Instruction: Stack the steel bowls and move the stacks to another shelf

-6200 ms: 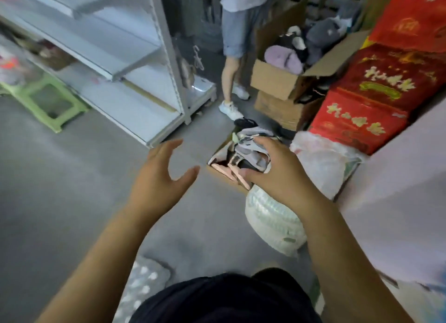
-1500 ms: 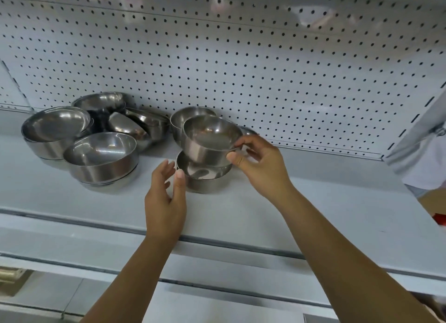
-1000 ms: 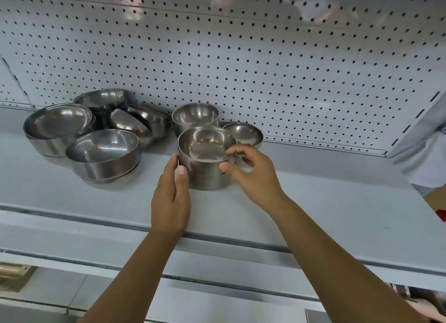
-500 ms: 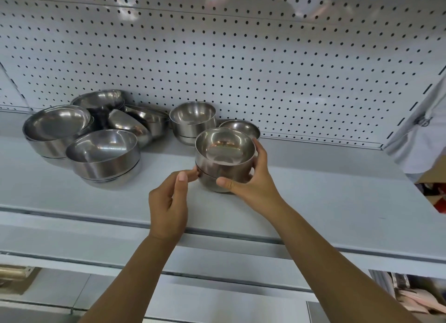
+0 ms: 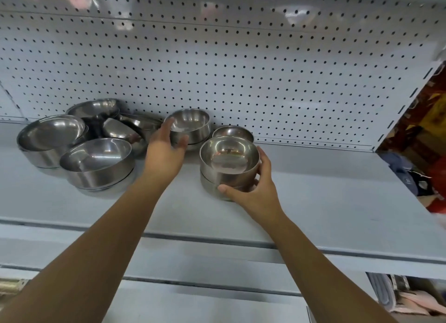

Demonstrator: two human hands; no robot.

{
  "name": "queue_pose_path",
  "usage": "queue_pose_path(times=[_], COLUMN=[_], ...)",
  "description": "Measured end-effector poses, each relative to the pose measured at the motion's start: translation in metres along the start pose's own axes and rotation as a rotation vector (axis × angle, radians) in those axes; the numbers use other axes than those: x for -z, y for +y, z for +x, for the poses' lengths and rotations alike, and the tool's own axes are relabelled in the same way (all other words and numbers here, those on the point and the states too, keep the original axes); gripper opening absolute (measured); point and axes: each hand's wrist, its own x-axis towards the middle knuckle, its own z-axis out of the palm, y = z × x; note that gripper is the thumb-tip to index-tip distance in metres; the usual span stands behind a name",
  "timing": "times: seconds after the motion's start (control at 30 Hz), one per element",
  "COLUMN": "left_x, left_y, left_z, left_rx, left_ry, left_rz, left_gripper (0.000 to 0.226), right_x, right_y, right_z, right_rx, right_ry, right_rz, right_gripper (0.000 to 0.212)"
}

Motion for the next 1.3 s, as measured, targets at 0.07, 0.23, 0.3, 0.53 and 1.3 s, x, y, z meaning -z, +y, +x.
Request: queue_pose_path(times=[0.07, 0.23, 0.3, 0.53, 1.3], left_x=[-0.006, -0.011, -0.009, 0.000, 0.030], left_y=[-0.006, -0.011, -0.010, 0.003, 0.039], left_z=[0.014, 0.025, 0.026, 0.023, -0.055], left_rx=[-0.009, 0.054, 0.053, 0.020, -0.331], left_ry=[-0.034, -0.054, -0.024, 0.051, -0.140], left_rz=[0.085, 0.163, 0.171, 0.109, -0.217], left_gripper=[0.050, 0.036, 0.026, 0.018, 0.025], right_x=[-0.001, 0.001, 0.001, 0.002, 0.001], right_y=[0.000, 0.001, 0.001, 0.000, 0.003], right_z=[0.000, 0.001, 0.001, 0.001, 0.003], right_rx=[0.012, 0.024, 0.026, 0.017, 0.022], right_ry=[0.011, 0.014, 0.015, 0.018, 0.010], right_rz=[-0.019, -0.031, -0.037, -0.043, -0.035], right_gripper=[0.122, 0.123, 0.123, 0.123, 0.116])
